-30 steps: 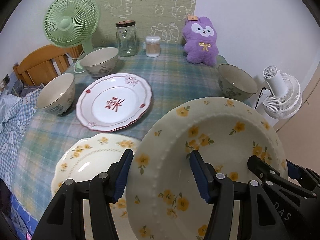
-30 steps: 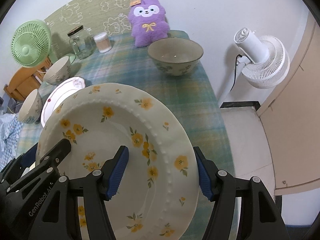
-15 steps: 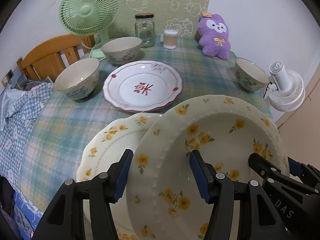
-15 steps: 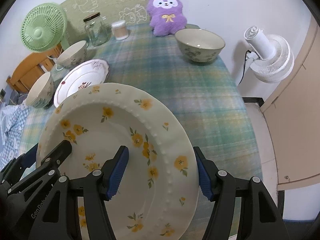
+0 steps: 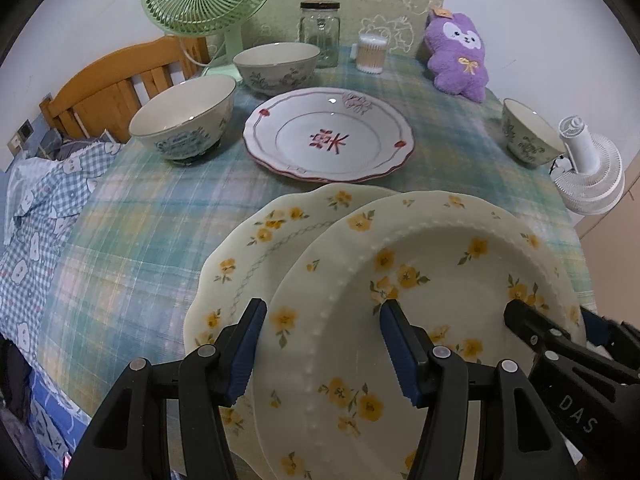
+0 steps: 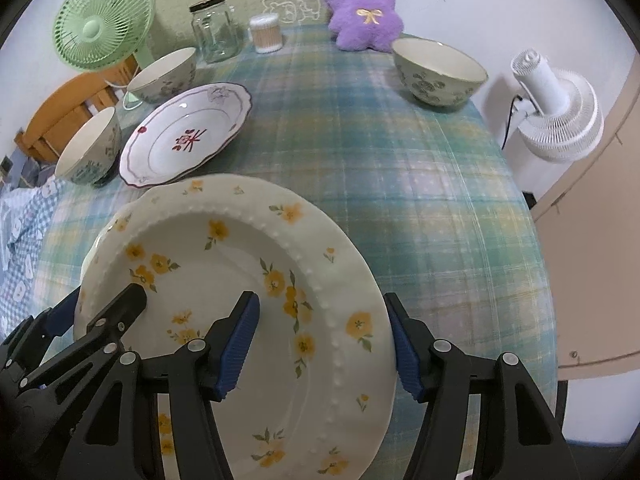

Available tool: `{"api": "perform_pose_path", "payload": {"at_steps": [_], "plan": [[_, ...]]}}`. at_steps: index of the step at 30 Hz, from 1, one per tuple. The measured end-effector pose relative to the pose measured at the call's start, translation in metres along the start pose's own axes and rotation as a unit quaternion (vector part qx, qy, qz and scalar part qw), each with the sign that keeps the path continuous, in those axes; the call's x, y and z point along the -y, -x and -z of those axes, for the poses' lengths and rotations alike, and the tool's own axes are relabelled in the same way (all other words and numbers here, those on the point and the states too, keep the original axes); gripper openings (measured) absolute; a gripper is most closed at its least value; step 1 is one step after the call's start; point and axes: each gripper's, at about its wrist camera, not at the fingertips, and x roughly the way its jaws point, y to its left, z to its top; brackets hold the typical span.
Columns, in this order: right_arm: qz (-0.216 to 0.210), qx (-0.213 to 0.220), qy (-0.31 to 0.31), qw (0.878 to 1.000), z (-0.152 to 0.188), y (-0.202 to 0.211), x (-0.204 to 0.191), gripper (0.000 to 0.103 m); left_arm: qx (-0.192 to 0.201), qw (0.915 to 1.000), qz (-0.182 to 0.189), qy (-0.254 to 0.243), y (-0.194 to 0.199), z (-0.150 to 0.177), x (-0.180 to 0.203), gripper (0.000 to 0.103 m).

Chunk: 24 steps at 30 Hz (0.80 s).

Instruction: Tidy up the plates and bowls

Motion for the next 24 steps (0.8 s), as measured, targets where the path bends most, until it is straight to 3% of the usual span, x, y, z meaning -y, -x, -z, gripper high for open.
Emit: {"api": "perform_pose_path", "payload": {"at_steps": [18,24], "plan": [[-0.001,-0.016,0.028,0.999,-0.016,-0.020,-0.023,0.065,-0.021,0.9994,-0.014,0.024,-0.023,-0.004,-0.019,0.060],[0.000,-0.031,0.024,0.999,-0.014,-0.030,-0.025,0.063,-0.015,0.9996,-0.021,0.008,-0.024,-0.006,-0.019,0.062]]}}
